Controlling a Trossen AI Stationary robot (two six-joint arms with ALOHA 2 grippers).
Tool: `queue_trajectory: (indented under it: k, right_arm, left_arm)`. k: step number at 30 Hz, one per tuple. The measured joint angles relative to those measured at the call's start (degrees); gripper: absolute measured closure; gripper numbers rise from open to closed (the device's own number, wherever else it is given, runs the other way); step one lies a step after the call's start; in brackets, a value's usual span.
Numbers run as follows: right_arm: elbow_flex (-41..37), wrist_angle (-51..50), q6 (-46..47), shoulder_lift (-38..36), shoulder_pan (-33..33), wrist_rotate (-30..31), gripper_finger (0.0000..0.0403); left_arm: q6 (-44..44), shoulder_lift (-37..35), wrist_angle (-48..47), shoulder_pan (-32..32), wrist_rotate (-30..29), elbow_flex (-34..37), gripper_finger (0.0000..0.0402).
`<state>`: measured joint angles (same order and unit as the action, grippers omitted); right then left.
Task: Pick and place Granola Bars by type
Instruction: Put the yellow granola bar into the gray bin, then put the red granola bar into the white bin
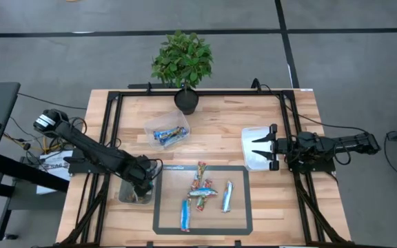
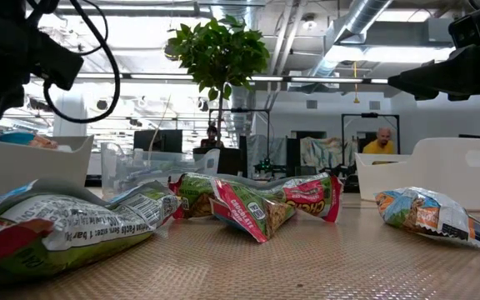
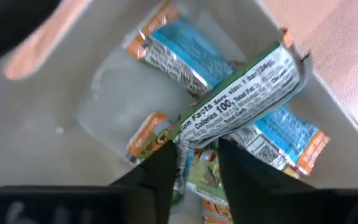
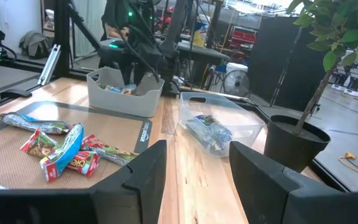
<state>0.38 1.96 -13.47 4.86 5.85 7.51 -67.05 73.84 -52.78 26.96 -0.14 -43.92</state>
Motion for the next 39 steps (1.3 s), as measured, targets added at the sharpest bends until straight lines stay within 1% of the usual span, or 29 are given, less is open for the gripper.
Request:
queue_trajectory:
  k: [3,5,7,10,17,26,29,31,34,36,39]
  right_arm:
    - [-0.01,0.01,0.0,-0.02,0.01,0.0,0.0232]
    - [-0.02,0.0,0.0,-0.01,0.0,0.0,0.0232]
    - [-0.01,0.01,0.0,-0.02,0.0,0.0,0.0232]
    - [0.0,0.01,0.0,-0.02,0.02,0.0,0.0232]
    - [-0.01,0.0,0.0,-0.02,0.02,0.0,0.0232]
    - [-0.02,0.01,0.0,0.0,0.0,0.0,0.0232]
    - [-0.01,0.01,0.0,-0.01,0.01,0.0,0.0232]
    - [-0.01,0.01,0.0,-0.01,0.0,0.0,0.0232]
    - [0.0,0.0,0.0,-0.02,0.01,0.0,0.0232]
    - [-0.02,0.0,0.0,-0.01,0.02,0.0,0.0232]
    - [-0.02,-0.01,0.0,0.0,0.02,0.0,0.0232]
  left_arm:
    - [1.32,-0.59,0.07,0.0,-1.67,0.0,0.0249]
    - [3.7,-0.9,0.19,-0.02,-1.86,0.0,0.0228]
    - [5.58,-1.21,0.76,-0.02,-1.94,0.0,0.0213]
    - [7.28,-1.79,1.28,0.0,-2.08,-0.07,0.0201]
    - [12.53,-3.45,2.52,0.52,1.6,-0.22,0.0198]
    - [21.17,-3.78,8.33,0.74,4.39,-0.22,0.0198]
    - [22.92,-3.21,12.54,0.74,4.37,-0.22,0.0198]
    - [24.59,-1.74,17.18,0.74,4.35,-0.31,0.0198]
    - [29.48,1.64,24.87,0.74,4.09,-0.31,0.0198]
    - [34.01,5.07,30.03,0.77,4.13,-0.95,0.0198]
    - [42.88,10.31,33.56,0.79,2.14,-3.87,0.0198]
